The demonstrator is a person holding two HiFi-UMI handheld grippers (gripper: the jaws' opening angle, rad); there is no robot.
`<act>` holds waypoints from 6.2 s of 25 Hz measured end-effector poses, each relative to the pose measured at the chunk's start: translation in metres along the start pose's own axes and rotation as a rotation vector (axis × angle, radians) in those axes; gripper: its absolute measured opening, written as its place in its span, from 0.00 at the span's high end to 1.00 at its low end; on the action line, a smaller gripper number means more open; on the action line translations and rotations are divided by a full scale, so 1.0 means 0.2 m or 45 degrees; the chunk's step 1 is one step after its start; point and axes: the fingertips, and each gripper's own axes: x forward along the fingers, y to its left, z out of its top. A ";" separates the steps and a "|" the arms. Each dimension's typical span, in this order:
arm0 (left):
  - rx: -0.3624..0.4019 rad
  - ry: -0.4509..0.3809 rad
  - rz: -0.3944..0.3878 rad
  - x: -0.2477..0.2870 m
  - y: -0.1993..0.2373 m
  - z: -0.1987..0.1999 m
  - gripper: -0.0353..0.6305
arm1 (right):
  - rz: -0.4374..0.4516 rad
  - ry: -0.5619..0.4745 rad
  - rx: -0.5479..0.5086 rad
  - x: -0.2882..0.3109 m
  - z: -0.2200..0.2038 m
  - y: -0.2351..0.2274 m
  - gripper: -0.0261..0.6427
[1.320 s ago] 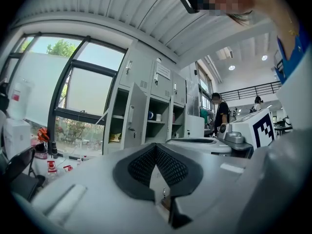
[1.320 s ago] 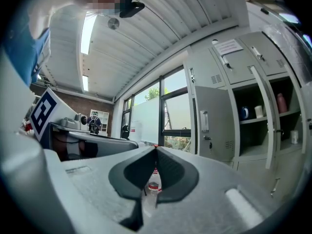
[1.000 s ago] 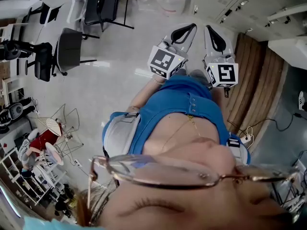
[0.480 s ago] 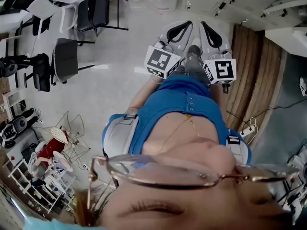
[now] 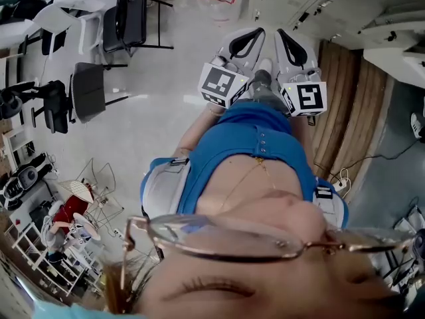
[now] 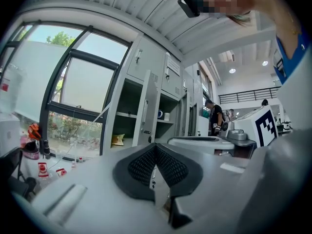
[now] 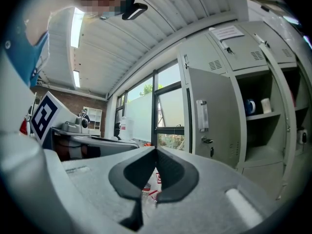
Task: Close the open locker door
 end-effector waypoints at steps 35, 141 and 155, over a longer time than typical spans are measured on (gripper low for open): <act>-0.038 -0.024 0.235 0.78 0.54 0.16 0.95 | 0.223 -0.089 0.004 0.55 0.32 -0.72 0.82; -0.029 0.038 -0.444 1.22 1.17 0.31 0.95 | -0.620 -0.059 -0.135 1.33 0.22 -1.01 0.96; -0.001 0.064 -0.369 1.12 1.08 0.26 0.95 | -0.555 0.007 -0.054 1.21 0.11 -0.86 0.96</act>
